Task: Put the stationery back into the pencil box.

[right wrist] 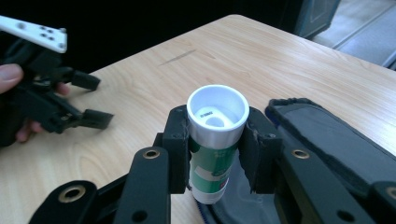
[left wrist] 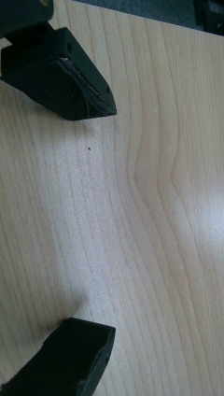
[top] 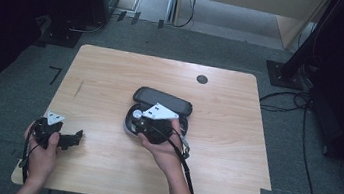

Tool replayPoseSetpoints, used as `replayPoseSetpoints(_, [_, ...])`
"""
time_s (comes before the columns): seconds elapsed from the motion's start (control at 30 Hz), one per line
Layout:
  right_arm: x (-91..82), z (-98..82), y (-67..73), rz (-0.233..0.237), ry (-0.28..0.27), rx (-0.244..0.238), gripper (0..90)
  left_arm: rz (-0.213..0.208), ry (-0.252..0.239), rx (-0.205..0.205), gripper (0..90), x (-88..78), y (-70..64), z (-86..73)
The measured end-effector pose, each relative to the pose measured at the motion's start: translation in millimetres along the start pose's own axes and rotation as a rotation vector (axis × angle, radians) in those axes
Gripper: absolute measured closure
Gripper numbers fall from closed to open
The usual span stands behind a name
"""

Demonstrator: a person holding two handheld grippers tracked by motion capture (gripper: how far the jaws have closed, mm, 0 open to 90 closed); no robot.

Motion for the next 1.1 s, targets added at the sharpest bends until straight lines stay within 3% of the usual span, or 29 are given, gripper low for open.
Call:
replayPoseSetpoints(0.2, [18.4, -14.1, -14.3, -0.051, 0.048, 0.006, 66.4, 0.001, -0.002, 0.001, 0.0, 0.1, 0.1, 0.2])
replayPoseSetpoints(0.37, [36.8, -25.9, -26.2, -0.080, 0.075, 0.038, 66.4, 0.000, 0.000, 0.001, 0.0, 0.0, 0.1, 0.0])
replayPoseSetpoints(0.7, [59.4, -29.7, -30.1, -0.117, 0.056, 0.027, 66.4, 0.000, 0.000, 0.001, 0.0, 0.0, 0.1, 0.0])
replayPoseSetpoints(0.87, [55.5, -35.9, -31.6, -0.113, 0.050, 0.046, 66.4, 0.000, 0.000, 0.000, 0.0, 0.0, 0.0, 0.1])
replayPoseSetpoints(1.1, [38.9, -46.2, -26.9, -0.103, 0.064, 0.021, 66.3, 0.000, 0.001, 0.001, 0.0, 0.0, 0.1, 0.0])
Point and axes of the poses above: each handheld gripper's, and its own axes: x roughly forward along the jaws, z roughly out of its top, y roughly to its left, the point moved 7 cm from there along x, roughly forward along the jaws, and after that the axes turned 12 degrees about -x, right-handed, at the moved point
